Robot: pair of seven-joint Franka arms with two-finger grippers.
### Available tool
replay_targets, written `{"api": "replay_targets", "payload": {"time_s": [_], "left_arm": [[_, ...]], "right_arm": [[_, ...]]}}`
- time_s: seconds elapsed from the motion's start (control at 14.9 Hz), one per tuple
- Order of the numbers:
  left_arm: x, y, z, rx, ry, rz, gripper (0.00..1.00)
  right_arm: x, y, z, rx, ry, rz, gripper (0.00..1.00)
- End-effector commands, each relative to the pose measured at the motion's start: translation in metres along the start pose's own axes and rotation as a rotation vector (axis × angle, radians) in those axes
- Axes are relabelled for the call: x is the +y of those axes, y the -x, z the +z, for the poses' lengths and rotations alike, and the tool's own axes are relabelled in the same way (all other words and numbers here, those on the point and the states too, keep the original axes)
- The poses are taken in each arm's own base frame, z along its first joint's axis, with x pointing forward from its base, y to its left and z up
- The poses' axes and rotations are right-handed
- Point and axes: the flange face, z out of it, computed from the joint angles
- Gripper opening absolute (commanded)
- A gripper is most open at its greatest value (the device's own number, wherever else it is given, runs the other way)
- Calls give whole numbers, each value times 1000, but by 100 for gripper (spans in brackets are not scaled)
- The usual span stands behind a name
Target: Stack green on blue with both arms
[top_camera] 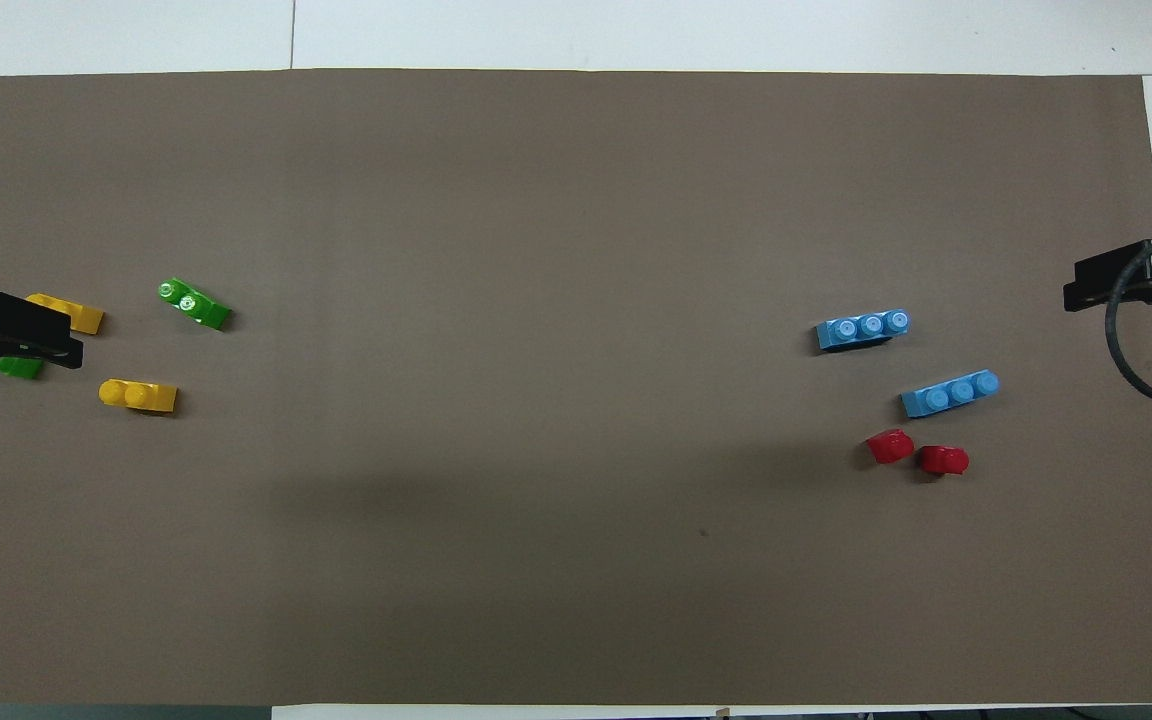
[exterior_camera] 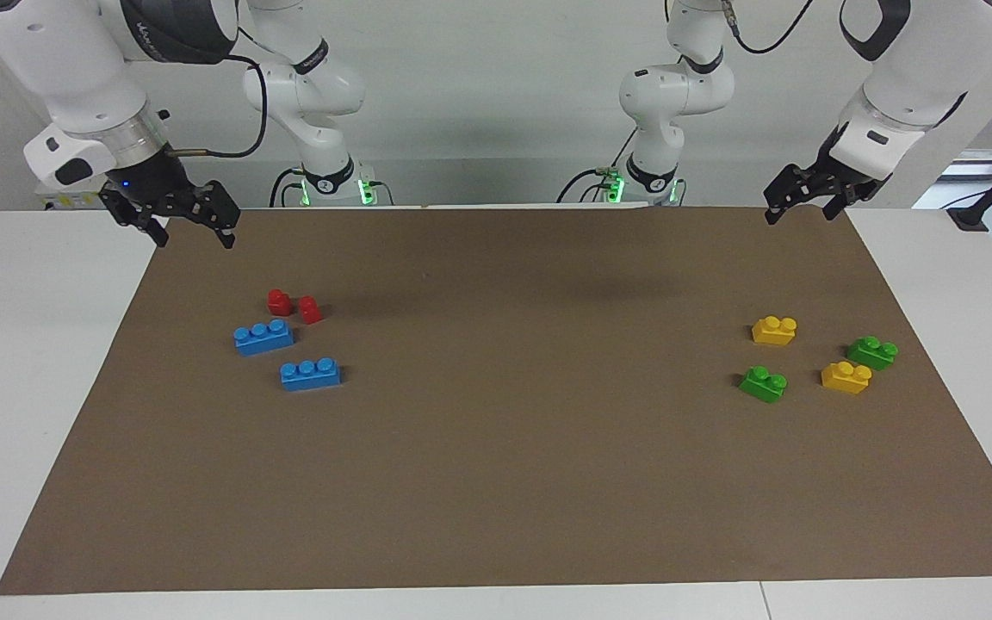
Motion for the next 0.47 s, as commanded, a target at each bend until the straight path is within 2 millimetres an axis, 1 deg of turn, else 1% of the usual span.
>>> {"api": "replay_targets", "payload": {"time_s": [0.0,0.2,0.4], "left_arm": [[1,4,-6,2,10,14,100],[2,4,-6,5,9,14,100],[1,5,-8,11,11,10,100]], "right_arm": [[0,7,-6,10,10,-18,100],[0,7,-6,13,10,-17,100],[5,4,-7,33,5,-5,100]]}}
